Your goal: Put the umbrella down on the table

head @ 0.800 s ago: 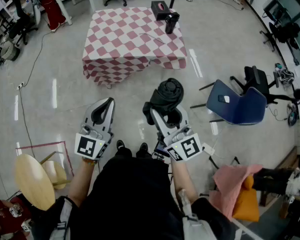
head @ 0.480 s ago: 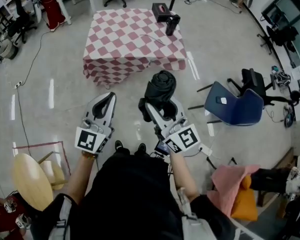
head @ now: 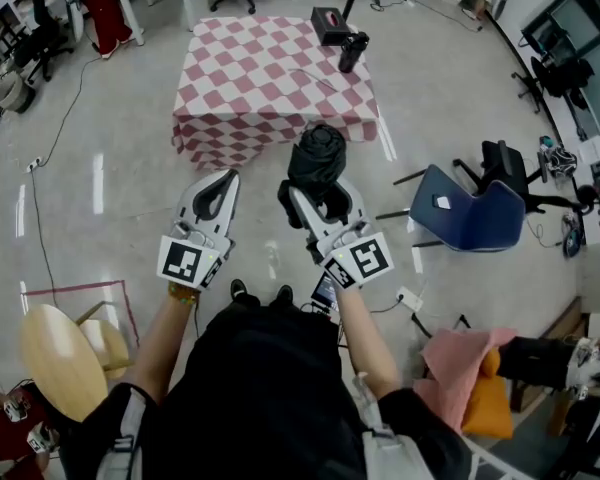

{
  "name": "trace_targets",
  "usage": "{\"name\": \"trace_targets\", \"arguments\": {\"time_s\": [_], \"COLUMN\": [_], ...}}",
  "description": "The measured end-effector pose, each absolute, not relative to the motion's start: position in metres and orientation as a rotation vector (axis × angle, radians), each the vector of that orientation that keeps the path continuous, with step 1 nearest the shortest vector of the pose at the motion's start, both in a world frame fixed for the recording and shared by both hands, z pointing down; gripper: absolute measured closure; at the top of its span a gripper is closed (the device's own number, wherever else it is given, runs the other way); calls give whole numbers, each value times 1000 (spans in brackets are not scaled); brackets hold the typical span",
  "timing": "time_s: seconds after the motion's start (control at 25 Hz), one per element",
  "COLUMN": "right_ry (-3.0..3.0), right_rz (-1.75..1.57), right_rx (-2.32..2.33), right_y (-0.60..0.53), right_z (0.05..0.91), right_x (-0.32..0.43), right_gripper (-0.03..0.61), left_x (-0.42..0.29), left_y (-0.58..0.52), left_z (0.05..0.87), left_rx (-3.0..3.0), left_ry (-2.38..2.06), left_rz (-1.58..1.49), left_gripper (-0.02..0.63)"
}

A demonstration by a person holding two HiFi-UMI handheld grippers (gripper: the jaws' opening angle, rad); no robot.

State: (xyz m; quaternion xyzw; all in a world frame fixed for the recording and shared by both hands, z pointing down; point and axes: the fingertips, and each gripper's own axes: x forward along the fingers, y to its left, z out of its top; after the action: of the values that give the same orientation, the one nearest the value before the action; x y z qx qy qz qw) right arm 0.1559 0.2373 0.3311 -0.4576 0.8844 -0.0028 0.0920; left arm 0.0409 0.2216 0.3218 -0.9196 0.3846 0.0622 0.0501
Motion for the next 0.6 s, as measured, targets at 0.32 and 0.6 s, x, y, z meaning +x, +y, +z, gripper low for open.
{"name": "trace_targets", "arguments": {"time_s": [0.32,0.6], "right_ry": [2626,2629], "right_rz": [-2,-5], "right_rx": [-1387,-1431], "right_y": [224,219], "right_z": [330,331], "right_x": [129,110], "right_gripper": [365,365], "left_x": [16,-4], "left_y": [213,209], "left_z": [329,334], "left_rx": [-2818,-2828], "left_ry": [1169,1152], "left_rz": [183,174], "left_gripper": [597,597]}}
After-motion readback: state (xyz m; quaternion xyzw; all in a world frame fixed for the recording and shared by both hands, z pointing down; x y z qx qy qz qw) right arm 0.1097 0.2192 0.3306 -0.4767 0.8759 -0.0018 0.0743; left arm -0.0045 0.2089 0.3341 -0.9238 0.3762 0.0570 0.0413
